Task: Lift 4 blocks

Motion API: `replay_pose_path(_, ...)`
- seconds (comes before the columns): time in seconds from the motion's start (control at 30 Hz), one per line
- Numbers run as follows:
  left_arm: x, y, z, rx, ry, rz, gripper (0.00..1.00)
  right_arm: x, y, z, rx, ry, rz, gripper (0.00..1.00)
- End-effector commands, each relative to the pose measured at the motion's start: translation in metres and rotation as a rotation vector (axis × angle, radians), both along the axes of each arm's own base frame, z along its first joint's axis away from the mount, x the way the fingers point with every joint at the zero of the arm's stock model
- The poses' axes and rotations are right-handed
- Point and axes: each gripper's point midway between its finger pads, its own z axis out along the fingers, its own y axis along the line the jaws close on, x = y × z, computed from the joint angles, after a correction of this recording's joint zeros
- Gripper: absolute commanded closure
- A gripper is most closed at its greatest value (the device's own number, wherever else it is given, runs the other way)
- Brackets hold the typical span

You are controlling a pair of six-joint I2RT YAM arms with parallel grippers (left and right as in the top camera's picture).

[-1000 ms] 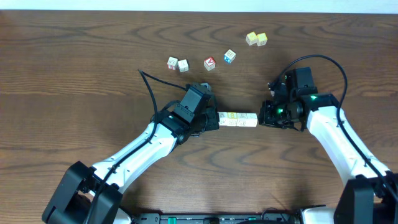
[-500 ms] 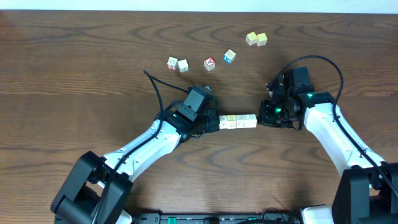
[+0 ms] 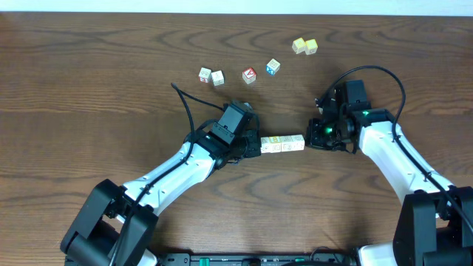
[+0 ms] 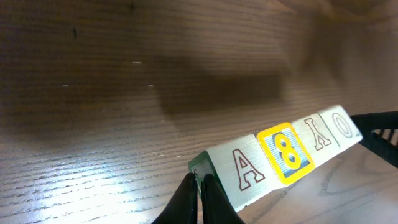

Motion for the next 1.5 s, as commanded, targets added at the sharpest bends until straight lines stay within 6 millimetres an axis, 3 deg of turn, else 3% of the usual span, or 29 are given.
replay_pose_path(0.0,-0.021,-0.038,0.019,-0.131,0.035,-0.126,0.93,-0.028,0.053,0.006,0.213,0.077,0.106,0.99)
replay_pose_path(0.17,-0.024,-0.04,0.016,-0.127,0.041,-0.133,0.93,-0.027,0.054,0.007,0.222,0.07,0.109,0.99)
replay_pose_path(0.5,-0.035,-0.051,-0.008,-0.099,0.081,-0.168,0.93,-0.028,0.054,0.006,0.221,0.072,0.11,0.99)
replay_pose_path(0.87,-0.035,-0.051,-0.009,-0.097,0.081,-0.168,0.93,-0.04,0.051,-0.011,0.218,0.091,0.104,0.99)
replay_pose_path(1.23,-0.035,-0.051,-0.009,-0.093,0.081,-0.167,0.93,-0.04,0.052,-0.013,0.209,0.09,0.108,0.99)
replay_pose_path(1.47,-0.039,-0.051,-0.021,-0.073,0.104,-0.173,0.93,-0.045,0.059,-0.014,0.196,0.091,0.138,0.99)
